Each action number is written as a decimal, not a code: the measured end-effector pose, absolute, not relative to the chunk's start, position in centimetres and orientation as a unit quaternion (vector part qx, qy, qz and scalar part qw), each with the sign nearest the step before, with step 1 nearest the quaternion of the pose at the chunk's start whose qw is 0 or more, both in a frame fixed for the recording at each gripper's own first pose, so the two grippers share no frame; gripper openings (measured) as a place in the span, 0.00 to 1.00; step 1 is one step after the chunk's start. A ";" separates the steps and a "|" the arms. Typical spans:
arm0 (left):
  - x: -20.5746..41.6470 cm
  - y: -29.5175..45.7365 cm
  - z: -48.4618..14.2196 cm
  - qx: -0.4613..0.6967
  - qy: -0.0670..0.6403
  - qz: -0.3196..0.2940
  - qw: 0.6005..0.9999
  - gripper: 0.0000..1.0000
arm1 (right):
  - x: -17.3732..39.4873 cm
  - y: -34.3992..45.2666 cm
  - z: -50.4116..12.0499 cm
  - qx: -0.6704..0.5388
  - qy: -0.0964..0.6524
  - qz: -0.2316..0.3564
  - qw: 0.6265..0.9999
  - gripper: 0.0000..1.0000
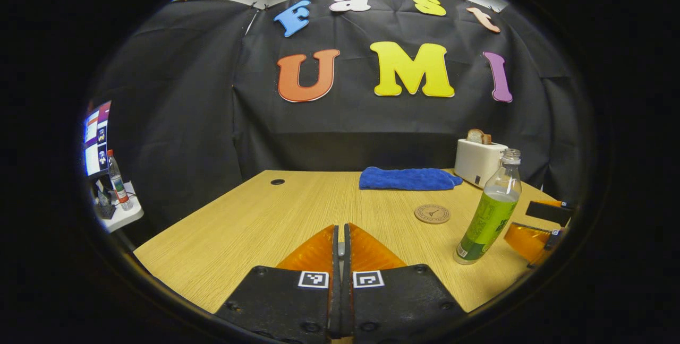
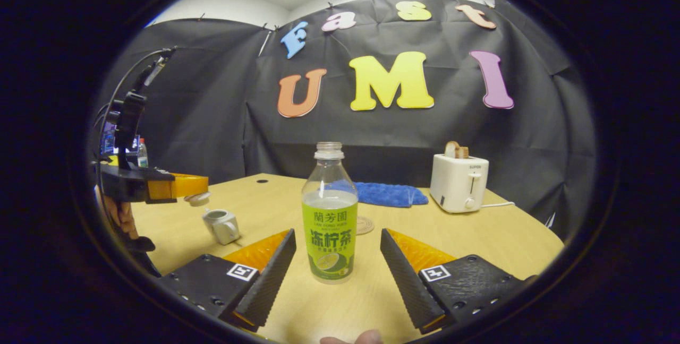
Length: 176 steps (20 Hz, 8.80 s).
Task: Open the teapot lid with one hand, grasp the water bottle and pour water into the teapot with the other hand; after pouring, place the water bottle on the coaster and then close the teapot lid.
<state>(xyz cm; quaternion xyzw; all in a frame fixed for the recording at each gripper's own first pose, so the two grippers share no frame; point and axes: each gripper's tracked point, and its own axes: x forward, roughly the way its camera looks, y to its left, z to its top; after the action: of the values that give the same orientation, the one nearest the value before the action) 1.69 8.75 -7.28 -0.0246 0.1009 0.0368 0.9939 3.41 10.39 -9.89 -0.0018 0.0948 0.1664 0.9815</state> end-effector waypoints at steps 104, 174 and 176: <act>-0.4 21.3 -13.9 -0.060 0.120 0.048 0.990 0.03 | 6.9 28.0 -6.2 -0.799 -0.152 0.214 0.541 0.71; 5.7 8.8 -10.5 -0.048 0.060 -0.014 0.997 0.03 | 6.8 3.5 -6.0 -0.007 0.058 0.103 0.993 0.97; 5.8 8.9 -10.9 -0.046 0.064 -0.010 0.997 0.03 | 6.9 3.5 -5.9 -0.012 0.054 0.103 0.993 0.98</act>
<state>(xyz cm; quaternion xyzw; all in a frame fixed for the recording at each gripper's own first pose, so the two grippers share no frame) 5.80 8.87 -10.92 -0.0457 0.0645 -0.0098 0.9968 6.87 3.54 -5.89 -0.0121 0.0540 0.1025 0.9932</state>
